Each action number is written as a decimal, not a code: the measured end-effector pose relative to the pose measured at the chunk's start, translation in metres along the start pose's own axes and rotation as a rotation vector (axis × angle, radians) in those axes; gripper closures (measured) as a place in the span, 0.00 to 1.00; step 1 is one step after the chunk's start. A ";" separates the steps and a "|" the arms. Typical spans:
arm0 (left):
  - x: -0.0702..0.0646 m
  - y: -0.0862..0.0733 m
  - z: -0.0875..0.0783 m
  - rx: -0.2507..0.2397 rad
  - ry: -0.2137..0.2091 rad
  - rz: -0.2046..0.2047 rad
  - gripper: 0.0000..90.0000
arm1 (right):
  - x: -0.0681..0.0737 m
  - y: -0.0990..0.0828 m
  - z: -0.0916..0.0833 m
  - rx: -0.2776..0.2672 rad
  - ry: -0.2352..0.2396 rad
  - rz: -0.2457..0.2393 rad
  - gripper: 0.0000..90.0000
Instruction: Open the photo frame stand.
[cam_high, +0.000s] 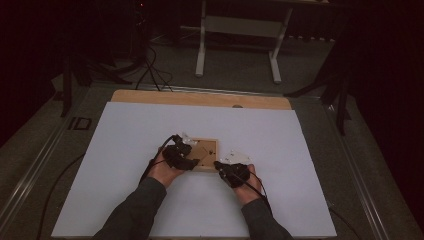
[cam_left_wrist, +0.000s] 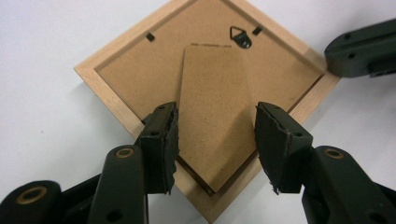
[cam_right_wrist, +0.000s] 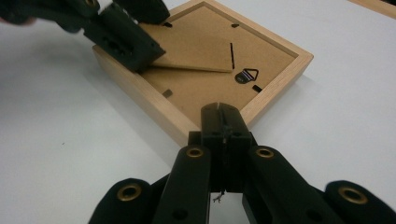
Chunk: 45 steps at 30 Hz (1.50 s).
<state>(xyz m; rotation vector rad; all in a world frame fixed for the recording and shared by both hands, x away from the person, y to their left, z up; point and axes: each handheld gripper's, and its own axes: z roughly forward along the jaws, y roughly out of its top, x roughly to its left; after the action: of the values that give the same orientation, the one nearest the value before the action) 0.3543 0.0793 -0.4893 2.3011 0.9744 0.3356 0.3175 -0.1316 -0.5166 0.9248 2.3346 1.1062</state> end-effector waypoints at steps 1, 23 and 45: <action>0.000 0.001 -0.001 -0.001 0.001 0.005 0.56 | 0.000 0.000 0.000 -0.001 -0.001 -0.002 1.00; -0.002 -0.001 -0.001 0.013 0.014 0.022 0.56 | 0.000 0.000 0.000 0.002 -0.002 0.000 1.00; 0.009 0.012 0.001 0.047 -0.057 -0.122 0.50 | 0.000 0.000 0.000 0.002 -0.001 -0.002 1.00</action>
<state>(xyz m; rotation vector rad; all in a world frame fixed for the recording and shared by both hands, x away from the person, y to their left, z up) 0.3670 0.0789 -0.4825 2.2674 1.0989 0.1978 0.3172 -0.1313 -0.5166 0.9231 2.3356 1.1029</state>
